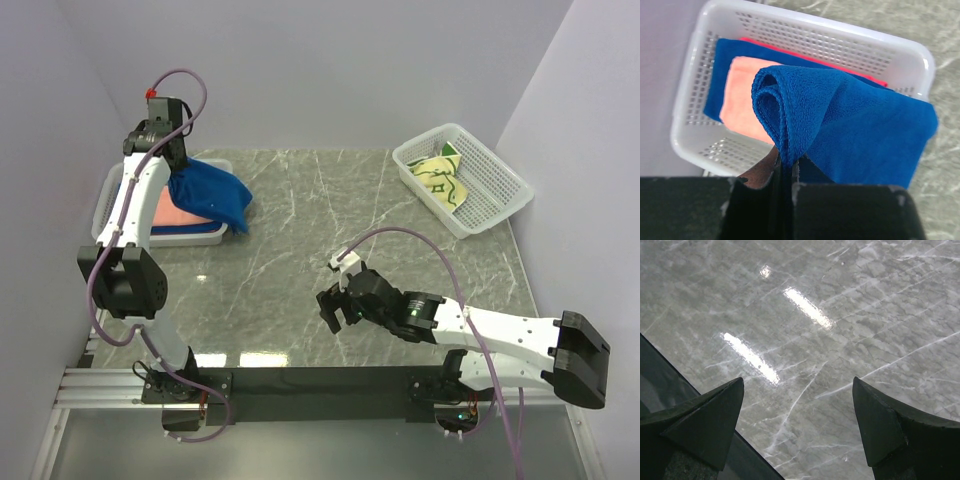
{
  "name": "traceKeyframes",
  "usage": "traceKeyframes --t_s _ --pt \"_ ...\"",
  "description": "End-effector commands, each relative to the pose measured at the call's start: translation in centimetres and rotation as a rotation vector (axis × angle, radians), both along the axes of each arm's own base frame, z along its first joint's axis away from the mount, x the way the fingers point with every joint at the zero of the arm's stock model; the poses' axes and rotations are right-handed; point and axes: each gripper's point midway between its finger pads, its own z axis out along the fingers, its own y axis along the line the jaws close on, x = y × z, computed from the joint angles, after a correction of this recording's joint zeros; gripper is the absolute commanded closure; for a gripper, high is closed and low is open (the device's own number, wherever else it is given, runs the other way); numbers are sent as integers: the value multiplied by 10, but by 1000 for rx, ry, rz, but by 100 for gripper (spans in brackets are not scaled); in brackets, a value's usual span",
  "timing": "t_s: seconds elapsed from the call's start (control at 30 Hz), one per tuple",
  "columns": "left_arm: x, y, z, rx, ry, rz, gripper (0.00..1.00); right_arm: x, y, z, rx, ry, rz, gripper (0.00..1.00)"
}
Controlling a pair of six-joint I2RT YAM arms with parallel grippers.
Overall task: Fold and stack the towels
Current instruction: Neatly place the folded towel into the bin
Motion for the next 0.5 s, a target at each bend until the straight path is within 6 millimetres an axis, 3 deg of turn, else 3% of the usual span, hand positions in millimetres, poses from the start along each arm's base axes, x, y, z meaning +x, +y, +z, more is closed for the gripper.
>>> traceKeyframes --t_s 0.0,0.17,0.23,0.47 --pt "4 21 37 66 -95 51 99 10 5 20 18 -40 -22 5" --pt "4 20 38 64 -114 47 99 11 4 17 1 -40 -20 5" --pt "2 33 40 77 -116 80 99 11 5 17 -4 -42 -19 5" --pt "0 45 42 96 -128 101 99 12 4 16 -14 -42 -16 5"
